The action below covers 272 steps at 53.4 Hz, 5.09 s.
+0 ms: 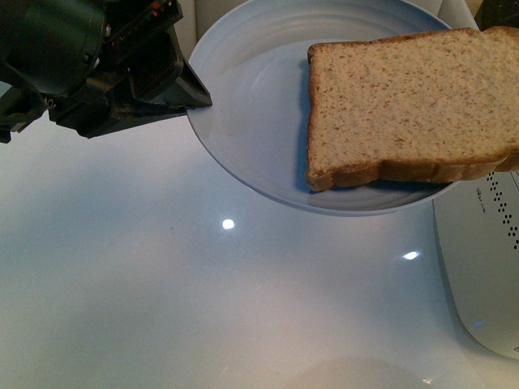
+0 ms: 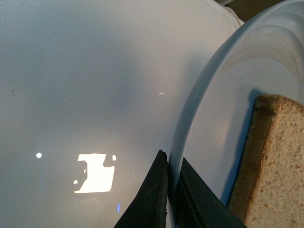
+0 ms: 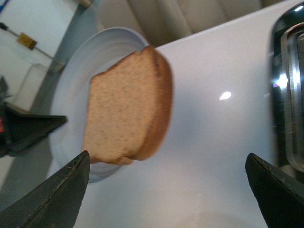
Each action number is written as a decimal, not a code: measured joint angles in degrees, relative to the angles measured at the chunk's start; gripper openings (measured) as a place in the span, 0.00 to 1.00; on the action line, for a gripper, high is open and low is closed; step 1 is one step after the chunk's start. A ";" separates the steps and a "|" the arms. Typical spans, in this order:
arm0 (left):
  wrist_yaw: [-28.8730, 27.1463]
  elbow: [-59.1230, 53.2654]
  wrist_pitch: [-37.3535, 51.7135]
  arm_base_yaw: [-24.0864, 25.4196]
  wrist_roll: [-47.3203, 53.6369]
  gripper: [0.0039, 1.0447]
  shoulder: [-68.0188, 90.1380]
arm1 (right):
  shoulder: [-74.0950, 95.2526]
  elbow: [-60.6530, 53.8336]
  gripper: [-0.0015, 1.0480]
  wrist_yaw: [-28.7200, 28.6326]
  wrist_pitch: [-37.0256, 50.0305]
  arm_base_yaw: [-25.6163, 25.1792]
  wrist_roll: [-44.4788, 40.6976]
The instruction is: Left arm holds plate, right arm toasts bread
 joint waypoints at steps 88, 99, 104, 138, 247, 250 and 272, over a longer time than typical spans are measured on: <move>0.02 0.00 0.00 0.00 -0.35 0.03 0.00 | 15.61 6.14 0.02 4.35 12.79 4.28 10.40; 0.02 0.02 0.00 0.00 -0.37 0.03 0.00 | 10.01 14.51 0.02 2.75 5.95 -3.67 -0.81; 0.02 0.02 0.00 0.00 -0.37 0.03 0.00 | 8.59 17.53 0.02 1.75 2.93 -8.44 -7.69; 0.04 0.02 0.00 0.00 -0.37 0.03 0.00 | 13.11 11.65 0.02 13.51 -2.19 -15.12 -37.03; 0.04 0.04 0.00 0.00 -0.37 0.03 0.00 | 30.36 5.57 0.48 24.90 5.99 -5.09 -25.51; 0.02 0.04 0.00 0.00 -0.37 0.03 0.00 | 28.96 5.03 0.58 24.70 6.25 -5.57 -25.53; 0.02 0.04 0.00 0.00 -0.37 0.03 -0.02 | 3.63 2.38 0.92 22.36 7.89 -7.85 -24.55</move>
